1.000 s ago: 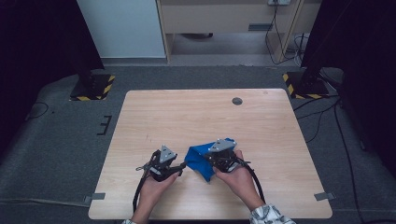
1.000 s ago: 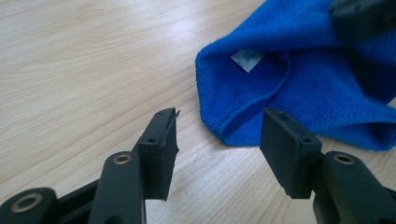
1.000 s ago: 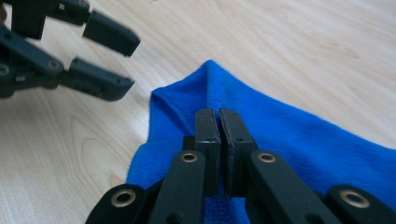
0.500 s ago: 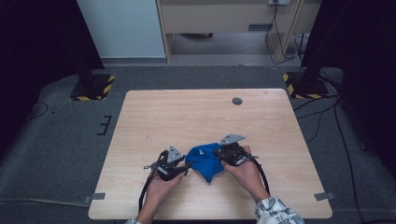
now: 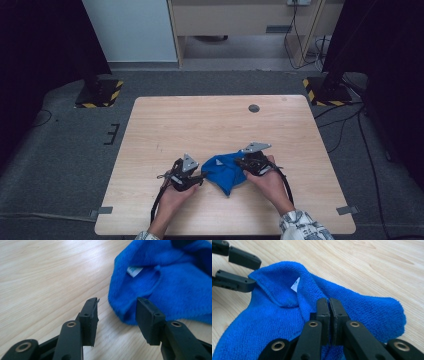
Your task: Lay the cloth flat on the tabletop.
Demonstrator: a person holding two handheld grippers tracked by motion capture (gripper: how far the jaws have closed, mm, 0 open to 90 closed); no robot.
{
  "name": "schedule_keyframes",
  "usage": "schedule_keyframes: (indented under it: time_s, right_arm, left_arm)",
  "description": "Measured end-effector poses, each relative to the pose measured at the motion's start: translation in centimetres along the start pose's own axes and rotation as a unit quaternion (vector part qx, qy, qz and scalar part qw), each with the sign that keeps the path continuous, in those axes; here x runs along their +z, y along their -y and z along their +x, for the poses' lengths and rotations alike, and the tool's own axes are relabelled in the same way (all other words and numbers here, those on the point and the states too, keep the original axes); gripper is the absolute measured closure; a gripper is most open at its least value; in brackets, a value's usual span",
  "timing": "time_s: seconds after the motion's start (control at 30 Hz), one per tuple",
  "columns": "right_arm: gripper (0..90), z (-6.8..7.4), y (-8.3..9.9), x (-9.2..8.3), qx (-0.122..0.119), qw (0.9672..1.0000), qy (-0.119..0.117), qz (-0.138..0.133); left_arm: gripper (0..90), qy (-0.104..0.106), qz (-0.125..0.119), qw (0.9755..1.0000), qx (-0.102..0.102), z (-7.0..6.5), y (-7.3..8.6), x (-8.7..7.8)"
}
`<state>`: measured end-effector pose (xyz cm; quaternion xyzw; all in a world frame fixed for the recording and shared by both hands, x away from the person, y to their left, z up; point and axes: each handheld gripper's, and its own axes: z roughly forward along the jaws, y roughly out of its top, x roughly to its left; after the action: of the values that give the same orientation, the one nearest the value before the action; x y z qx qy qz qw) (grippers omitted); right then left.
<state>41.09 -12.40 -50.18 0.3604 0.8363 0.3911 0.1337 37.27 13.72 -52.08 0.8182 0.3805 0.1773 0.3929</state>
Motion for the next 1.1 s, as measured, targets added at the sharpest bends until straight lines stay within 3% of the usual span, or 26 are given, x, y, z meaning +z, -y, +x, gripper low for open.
schedule_keyframes:
  time_s: [0.2, 0.4, 0.57, 0.73, 0.9, 1.1]
  right_arm:
    - [87.0, 0.0, 0.0, 0.1, -0.01, 0.9999, -0.011, -0.009]
    - [87.2, -0.1, 0.1, 0.0, -0.021, 0.9997, -0.007, -0.013]
    - [87.7, -0.6, 0.3, -0.4, -0.016, 0.9998, -0.002, -0.013]
    - [87.8, -1.0, 0.4, -0.6, -0.01, 0.9999, 0.005, -0.009]
    - [87.7, -1.0, 0.4, -0.2, -0.008, 0.9999, 0.003, -0.006]
    - [87.7, -1.3, 0.4, 0.3, 0.002, 1.0, 0.002, -0.003]
  left_arm:
    - [55.5, -0.007, 0.026, 0.9996, 0.006, 0.0, -0.7, 1.0]
    - [74.6, -0.019, 0.042, 0.9989, 0.008, 0.1, -1.4, 1.8]
    - [86.5, -0.01, 0.045, 0.9989, 0.004, 0.3, -1.9, 2.2]
    - [85.6, -0.011, 0.039, 0.9991, 0.009, 0.0, -1.9, 2.0]
    - [70.9, -0.003, 0.014, 0.9999, 0.006, -0.4, -2.0, 1.3]
    - [69.1, 0.012, -0.008, 0.9998, 0.016, -1.3, -2.5, 0.6]
